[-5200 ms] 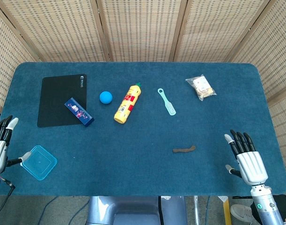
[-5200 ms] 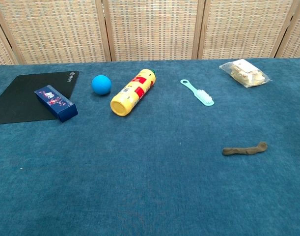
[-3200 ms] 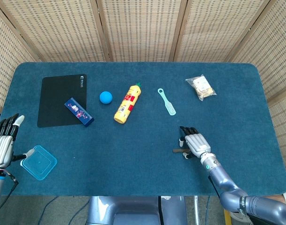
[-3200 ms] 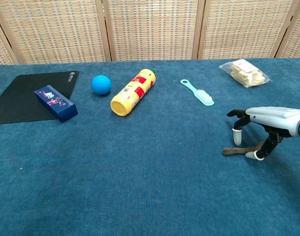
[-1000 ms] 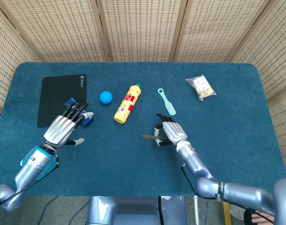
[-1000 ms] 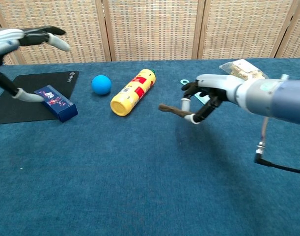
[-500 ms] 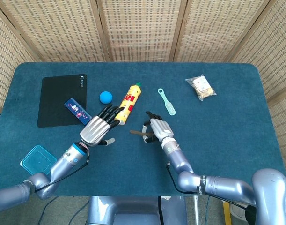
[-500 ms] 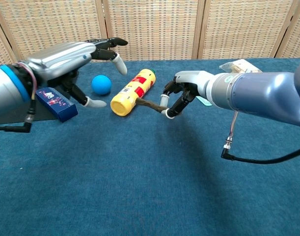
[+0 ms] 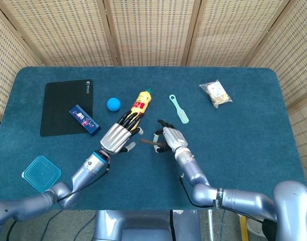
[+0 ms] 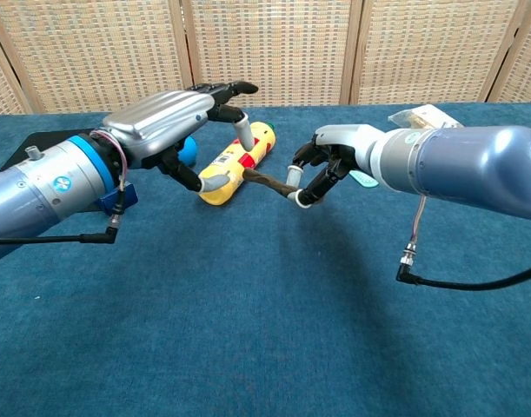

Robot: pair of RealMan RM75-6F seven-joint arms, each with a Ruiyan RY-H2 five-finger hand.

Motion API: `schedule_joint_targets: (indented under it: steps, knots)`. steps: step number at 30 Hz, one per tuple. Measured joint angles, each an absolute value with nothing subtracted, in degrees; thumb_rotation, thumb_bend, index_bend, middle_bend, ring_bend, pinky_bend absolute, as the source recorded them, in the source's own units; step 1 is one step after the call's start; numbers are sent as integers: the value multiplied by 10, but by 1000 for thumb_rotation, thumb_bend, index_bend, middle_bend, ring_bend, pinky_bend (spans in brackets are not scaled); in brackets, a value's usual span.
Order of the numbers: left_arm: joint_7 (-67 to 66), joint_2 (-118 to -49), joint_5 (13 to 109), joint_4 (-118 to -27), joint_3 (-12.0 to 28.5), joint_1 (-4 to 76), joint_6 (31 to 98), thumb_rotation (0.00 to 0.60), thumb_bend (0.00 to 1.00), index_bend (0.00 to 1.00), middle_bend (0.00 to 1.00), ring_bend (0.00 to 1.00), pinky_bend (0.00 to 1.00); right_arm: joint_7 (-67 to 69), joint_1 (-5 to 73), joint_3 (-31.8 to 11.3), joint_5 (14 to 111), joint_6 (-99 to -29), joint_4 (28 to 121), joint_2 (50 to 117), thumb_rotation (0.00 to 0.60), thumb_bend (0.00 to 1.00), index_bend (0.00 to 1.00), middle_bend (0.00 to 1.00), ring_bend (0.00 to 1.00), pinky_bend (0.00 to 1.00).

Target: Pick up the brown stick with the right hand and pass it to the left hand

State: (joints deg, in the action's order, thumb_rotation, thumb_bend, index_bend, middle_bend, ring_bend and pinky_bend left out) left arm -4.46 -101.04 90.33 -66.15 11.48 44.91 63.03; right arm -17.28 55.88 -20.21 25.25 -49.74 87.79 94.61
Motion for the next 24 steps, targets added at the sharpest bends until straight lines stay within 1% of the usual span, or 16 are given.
schedule_joint_targets:
  steps: [3, 12, 22, 24]
  knots:
    - [-45, -1020, 902, -655, 114, 454, 633, 600, 347, 431, 0, 0, 0, -168, 558, -201, 254, -497, 878, 945, 600, 646, 772, 93, 0, 0]
    - [-57, -1039, 887, -648, 111, 465, 628, 600, 342, 428, 0, 0, 0, -159, 557, -198, 258, -495, 882, 938, 600, 646, 772, 93, 0, 0]
    - [-78, -1055, 867, -646, 116, 474, 623, 600, 342, 437, 0, 0, 0, -147, 553, -196, 262, -495, 887, 931, 600, 647, 772, 94, 0, 0]
    - [-84, -1057, 863, -647, 117, 475, 620, 600, 356, 441, 0, 0, 0, -145, 552, -196, 262, -494, 887, 930, 600, 647, 772, 94, 0, 0]
